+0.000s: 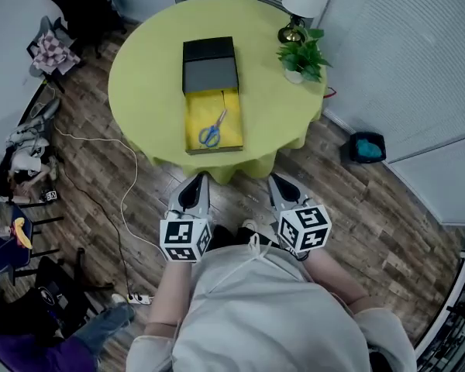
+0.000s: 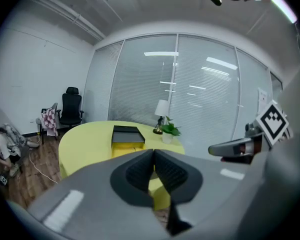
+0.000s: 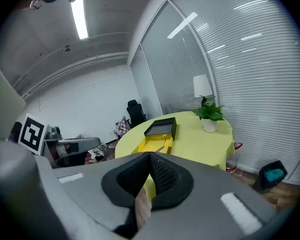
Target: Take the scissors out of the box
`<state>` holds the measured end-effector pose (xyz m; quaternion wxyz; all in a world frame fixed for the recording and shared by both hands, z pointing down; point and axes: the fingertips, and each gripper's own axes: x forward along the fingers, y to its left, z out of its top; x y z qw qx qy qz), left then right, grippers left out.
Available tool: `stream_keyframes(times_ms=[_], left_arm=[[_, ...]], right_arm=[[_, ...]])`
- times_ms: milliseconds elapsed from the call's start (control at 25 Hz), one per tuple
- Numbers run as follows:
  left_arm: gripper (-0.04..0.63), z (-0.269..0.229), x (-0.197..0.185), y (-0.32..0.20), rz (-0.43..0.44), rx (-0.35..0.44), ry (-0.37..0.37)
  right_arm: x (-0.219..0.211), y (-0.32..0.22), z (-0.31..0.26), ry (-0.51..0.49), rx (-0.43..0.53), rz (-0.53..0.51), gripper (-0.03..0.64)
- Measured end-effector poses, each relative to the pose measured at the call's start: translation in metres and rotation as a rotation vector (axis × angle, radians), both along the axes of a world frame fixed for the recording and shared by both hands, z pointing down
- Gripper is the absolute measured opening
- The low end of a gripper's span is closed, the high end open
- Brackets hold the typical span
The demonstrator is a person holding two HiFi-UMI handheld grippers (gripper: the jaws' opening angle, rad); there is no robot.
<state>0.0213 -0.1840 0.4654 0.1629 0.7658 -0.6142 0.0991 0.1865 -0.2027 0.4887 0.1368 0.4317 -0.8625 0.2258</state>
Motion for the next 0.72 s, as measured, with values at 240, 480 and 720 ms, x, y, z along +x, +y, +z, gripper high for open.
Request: stream_keyframes(times_ms=[240, 480, 720], left_arm=[[0.008, 0.034, -0.009, -0.050, 0.020, -0.130, -0.022], [0.031, 0.083, -0.031, -0.116, 0.085, -0.296, -0.080], [0.062, 0.128, -0.041, -0.166, 0.158, -0.438, -0.118]], right_arm=[[-0.016, -0.046, 0.016, 0.008, -0.042, -0.021, 0.000], [-0.040, -0.103, 0.028, 0.039, -0.069, -0.018, 0.000], [-0.059, -0.149, 0.047, 0.053, -0.095, -0.018, 0.000]])
